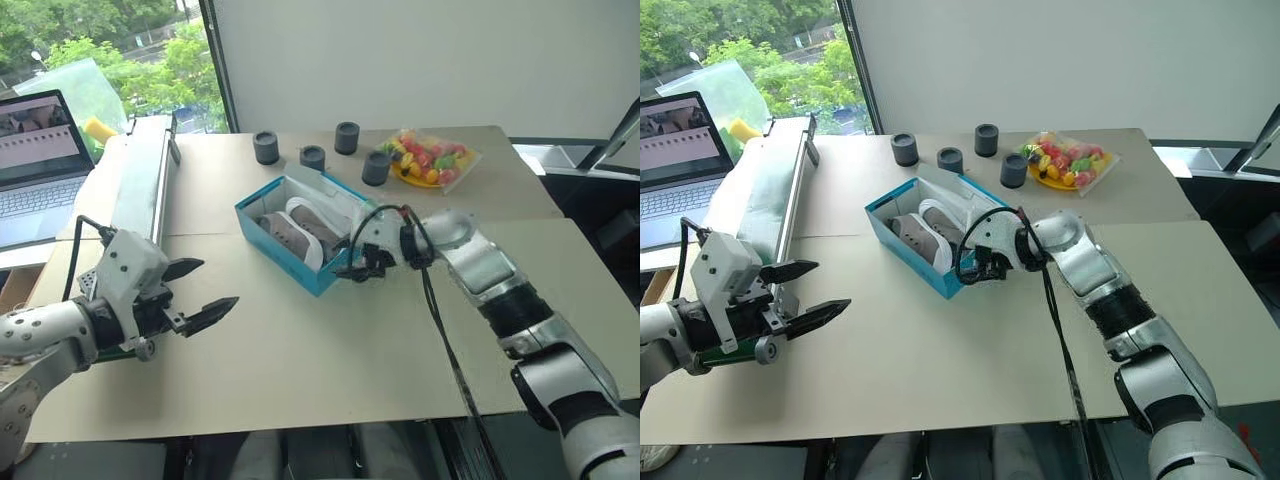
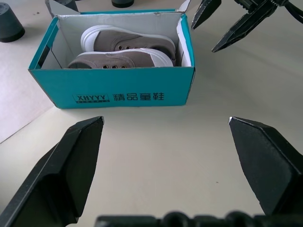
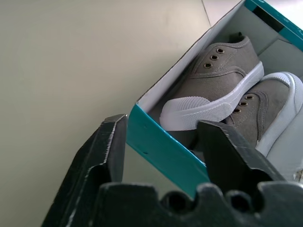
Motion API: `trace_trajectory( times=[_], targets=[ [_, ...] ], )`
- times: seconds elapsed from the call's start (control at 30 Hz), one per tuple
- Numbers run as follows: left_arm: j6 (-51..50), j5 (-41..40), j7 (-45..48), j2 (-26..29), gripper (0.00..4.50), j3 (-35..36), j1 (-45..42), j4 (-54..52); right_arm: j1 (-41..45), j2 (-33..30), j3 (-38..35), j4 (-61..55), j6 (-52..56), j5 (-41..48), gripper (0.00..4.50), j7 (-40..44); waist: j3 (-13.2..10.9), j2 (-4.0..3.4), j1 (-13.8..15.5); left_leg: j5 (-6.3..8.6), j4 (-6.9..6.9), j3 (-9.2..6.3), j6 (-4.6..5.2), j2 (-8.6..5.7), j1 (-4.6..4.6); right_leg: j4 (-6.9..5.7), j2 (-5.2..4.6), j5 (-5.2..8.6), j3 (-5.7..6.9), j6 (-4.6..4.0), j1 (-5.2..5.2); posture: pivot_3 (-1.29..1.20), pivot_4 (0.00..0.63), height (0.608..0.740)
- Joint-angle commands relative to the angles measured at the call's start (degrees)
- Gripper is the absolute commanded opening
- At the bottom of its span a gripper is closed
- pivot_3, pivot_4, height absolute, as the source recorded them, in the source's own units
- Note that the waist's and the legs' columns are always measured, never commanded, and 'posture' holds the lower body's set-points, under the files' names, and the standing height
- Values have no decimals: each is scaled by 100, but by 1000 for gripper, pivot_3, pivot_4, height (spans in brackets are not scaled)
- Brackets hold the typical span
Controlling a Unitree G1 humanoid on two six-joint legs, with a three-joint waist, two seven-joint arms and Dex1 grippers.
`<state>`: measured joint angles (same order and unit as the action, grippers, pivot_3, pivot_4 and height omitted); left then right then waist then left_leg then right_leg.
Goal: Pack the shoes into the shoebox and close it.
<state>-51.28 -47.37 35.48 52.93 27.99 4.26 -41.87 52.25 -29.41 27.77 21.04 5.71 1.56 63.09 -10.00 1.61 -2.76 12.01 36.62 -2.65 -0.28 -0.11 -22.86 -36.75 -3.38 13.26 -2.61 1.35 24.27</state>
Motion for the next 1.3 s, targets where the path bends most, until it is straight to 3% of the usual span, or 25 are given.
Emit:
trace_trajectory(
  times=[0.03,0.23,0.37,0.4,0.67,0.73,0.83,1.07,1.2,1.3],
  targets=[
    [59,-46,-56,-23,4500,89,2,-164,349,281,123,761,-971,-458,3497,58,0,0,8,0,0,0,-1,0,-1,0,0,0,0,-1,1,0,150,740],
    [-5,-141,-131,-42,4500,195,63,-236,725,619,356,1915,-2062,-1151,3497,-1,0,0,29,1,0,-8,-4,1,-2,-1,-5,-1,1,0,-1,0,150,740],
    [-33,-217,-233,-76,4500,251,137,-298,883,869,260,2369,-2220,-1289,3497,39,0,0,17,1,0,-10,-6,1,0,-3,-3,-1,1,-2,-1,0,150,740],
    [-35,-233,-251,-75,4500,258,145,-306,903,896,213,2403,-2213,-1289,2992,59,0,0,14,1,0,-11,-7,1,0,-4,-3,-1,1,-2,0,0,150,740],
    [-16,-321,-378,-61,4500,268,152,-295,823,875,31,2038,-2031,-1208,393,466,0,-1,20,3,0,-15,-9,1,0,-4,-3,-1,1,-2,0,0,150,740],
    [-6,-325,-396,-65,4500,228,130,-291,760,835,43,1813,-1952,-1202,14,577,0,-1,29,3,0,-15,-10,1,-1,-4,-3,-1,2,-2,0,0,150,740],
    [-1,-333,-415,-70,4500,178,99,-289,564,692,65,1121,-1649,-1108,14,901,0,-1,31,5,0,-16,-13,2,-2,-2,-4,-1,2,-2,0,0,150,740],
    [34,-286,-397,-48,4500,78,16,-206,-436,169,115,-2163,405,-320,14,1958,0,-1,20,11,0,-26,-22,4,-2,-6,-2,0,2,-1,5,0,150,740],
    [46,-265,-388,-46,4500,8,-66,-143,-872,166,283,-3521,1681,-114,14,1853,0,0,38,11,10,-29,-22,3,1,-11,-2,0,5,0,-1,0,150,740],
    [61,-243,-381,-48,4500,-42,-103,-112,-1059,402,543,-3777,2302,-375,14,1359,0,0,30,11,16,-27,-22,2,5,-13,-2,1,6,0,-4,0,150,740]
  ],
)
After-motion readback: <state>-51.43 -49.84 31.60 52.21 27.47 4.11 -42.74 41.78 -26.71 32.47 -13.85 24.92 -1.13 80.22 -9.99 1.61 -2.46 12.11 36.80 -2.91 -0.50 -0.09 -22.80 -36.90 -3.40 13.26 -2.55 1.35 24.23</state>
